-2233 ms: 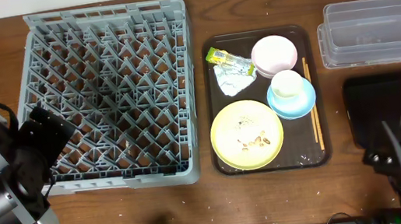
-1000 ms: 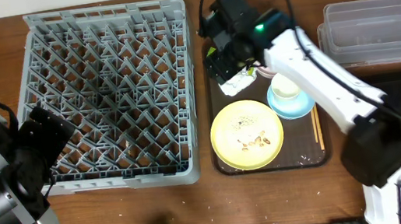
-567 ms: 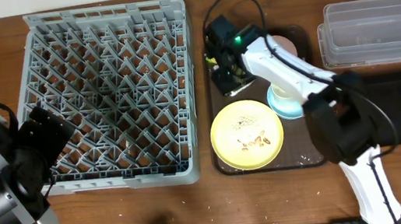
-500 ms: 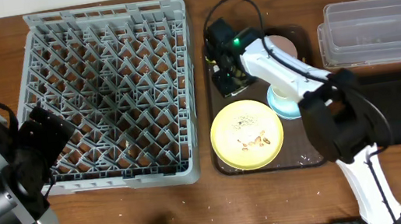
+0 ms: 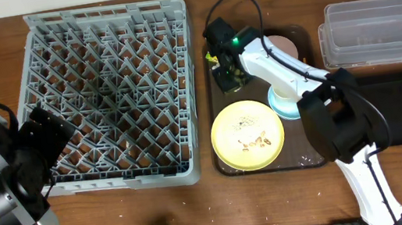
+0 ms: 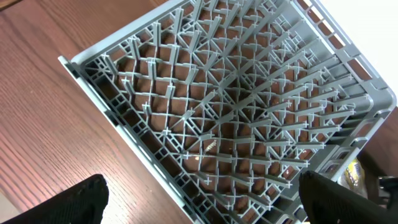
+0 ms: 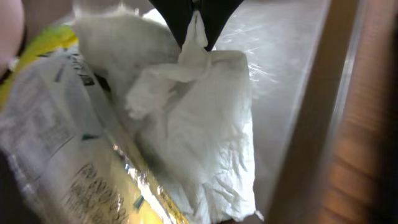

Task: Sort waste into correct bins and load items into the dishwasher
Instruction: 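Grasp the white tissue with the right gripper and lift, then carry the tissue right and drop it into the clear plastic bin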

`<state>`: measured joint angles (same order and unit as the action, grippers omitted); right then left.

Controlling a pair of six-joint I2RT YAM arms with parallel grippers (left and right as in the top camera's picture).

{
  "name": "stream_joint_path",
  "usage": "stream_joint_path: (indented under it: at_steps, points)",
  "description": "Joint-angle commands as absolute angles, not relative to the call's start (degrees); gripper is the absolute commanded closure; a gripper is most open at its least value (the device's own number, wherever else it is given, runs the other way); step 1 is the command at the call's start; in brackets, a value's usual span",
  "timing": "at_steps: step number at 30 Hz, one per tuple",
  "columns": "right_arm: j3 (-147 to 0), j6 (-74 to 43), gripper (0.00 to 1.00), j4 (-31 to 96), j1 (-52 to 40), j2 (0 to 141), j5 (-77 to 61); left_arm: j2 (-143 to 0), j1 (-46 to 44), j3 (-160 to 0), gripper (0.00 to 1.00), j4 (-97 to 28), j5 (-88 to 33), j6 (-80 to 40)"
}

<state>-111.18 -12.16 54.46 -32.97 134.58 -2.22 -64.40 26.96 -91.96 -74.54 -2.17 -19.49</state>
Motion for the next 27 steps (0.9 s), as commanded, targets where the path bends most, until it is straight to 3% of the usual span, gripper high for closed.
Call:
stream_joint_path:
  at_steps: [1,7,12,27]
  points:
    - [-117.23,-13.26,0.99,56.69,-33.52,128.01,-3.49,-64.36,27.27,-92.33,0.01,-74.56,-1.67,-19.18]
    - [-121.38,-17.52,0.99,59.46,-29.98,117.43,1.02,-64.36,27.27,-92.33,0.01,-74.56,-1.67,-19.18]
    - [-121.38,-20.97,0.98,60.88,-20.67,110.06,3.53,-64.36,27.27,-92.33,0.01,-74.56,-1.65,-19.18]
    - [-115.77,-20.97,0.99,63.57,5.76,109.14,2.33,-64.36,27.27,-92.33,0.01,-74.56,-1.67,-19.18]
